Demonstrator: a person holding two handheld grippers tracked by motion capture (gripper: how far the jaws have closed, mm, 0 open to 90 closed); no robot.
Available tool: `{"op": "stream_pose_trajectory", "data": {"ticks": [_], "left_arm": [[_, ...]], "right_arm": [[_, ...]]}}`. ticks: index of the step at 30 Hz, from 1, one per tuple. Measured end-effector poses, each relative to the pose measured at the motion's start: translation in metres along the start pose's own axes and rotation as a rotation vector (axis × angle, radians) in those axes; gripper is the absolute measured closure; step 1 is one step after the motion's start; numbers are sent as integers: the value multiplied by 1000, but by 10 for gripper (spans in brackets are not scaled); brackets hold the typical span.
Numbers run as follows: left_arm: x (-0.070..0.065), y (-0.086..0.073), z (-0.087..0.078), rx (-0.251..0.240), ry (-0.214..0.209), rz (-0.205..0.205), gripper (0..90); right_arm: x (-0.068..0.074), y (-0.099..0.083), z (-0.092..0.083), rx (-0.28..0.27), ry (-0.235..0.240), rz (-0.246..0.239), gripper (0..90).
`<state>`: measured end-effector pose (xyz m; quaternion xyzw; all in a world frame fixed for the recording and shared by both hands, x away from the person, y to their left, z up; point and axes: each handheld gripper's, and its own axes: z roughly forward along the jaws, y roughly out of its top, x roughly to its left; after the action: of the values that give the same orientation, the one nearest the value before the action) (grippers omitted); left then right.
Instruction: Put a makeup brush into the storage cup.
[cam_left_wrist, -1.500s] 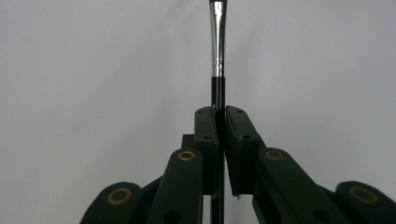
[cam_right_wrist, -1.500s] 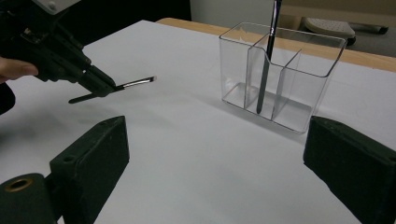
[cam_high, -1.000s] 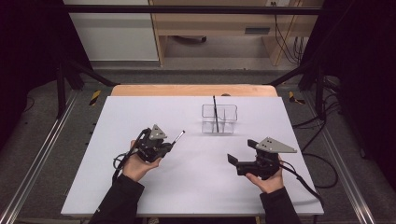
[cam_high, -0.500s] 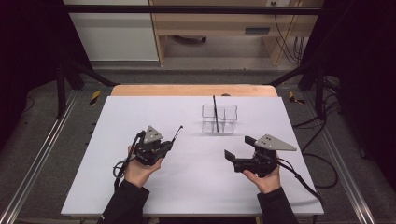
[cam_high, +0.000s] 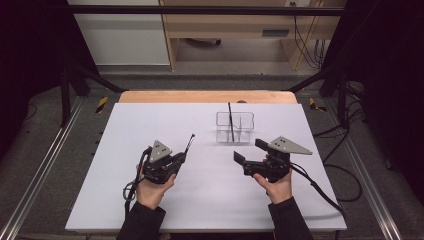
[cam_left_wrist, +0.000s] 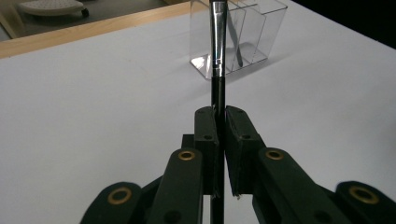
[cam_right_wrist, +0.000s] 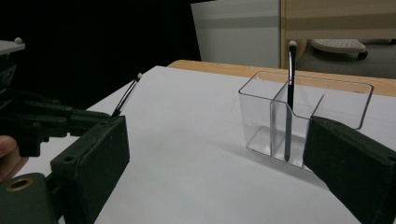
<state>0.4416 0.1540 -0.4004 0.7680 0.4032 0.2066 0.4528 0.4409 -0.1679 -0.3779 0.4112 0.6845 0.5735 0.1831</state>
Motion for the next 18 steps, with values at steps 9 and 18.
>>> {"op": "stream_pose_trajectory", "data": {"ticks": [9,18], "left_arm": [[-13,-6,0,-28,9,-17,833],[-23,-10,-1,-50,-1,-40,833]], "right_arm": [[9,4,12,-4,27,17,91],[18,5,25,6,49,33,98]]}}
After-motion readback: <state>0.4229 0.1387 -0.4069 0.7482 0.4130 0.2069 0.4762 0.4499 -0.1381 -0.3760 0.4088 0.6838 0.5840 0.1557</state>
